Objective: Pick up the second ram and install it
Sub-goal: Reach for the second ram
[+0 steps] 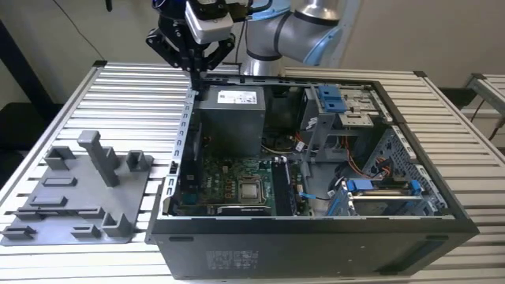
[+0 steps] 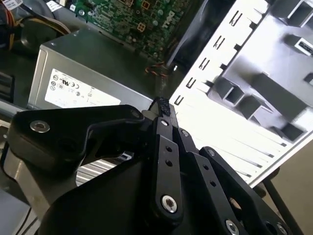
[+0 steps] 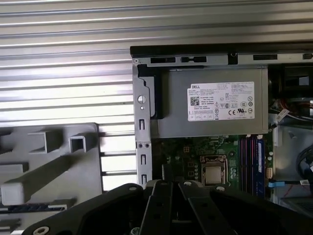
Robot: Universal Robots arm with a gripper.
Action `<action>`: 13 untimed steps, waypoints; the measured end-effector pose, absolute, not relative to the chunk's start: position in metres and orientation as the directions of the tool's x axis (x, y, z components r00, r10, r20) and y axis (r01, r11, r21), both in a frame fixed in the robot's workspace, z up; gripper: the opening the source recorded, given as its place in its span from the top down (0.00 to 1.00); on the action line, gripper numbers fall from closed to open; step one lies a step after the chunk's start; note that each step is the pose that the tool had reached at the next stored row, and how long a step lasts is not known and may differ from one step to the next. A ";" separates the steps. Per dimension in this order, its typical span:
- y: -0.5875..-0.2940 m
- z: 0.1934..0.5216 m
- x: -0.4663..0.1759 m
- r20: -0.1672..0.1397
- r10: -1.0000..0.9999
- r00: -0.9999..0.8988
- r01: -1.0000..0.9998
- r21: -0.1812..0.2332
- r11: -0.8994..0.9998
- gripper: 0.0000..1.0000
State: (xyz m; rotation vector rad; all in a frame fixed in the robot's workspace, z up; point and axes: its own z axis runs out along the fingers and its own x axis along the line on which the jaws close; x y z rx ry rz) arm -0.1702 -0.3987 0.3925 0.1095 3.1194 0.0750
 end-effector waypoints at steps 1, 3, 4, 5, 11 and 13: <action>-0.399 0.392 -0.172 -0.016 0.070 -0.997 0.070 0.049 0.996 0.89; -0.399 0.392 -0.176 -0.013 0.070 -0.997 0.069 0.048 0.996 0.89; -0.399 0.392 -0.178 -0.012 0.070 -0.997 0.069 0.048 0.996 0.89; -0.399 0.392 -0.181 -0.010 0.070 -0.997 0.070 0.048 0.996 0.89; -0.399 0.392 -0.193 0.002 0.070 -0.998 0.070 0.047 0.996 0.89; -0.399 0.392 -0.197 0.005 0.070 -0.998 0.070 0.047 0.996 0.89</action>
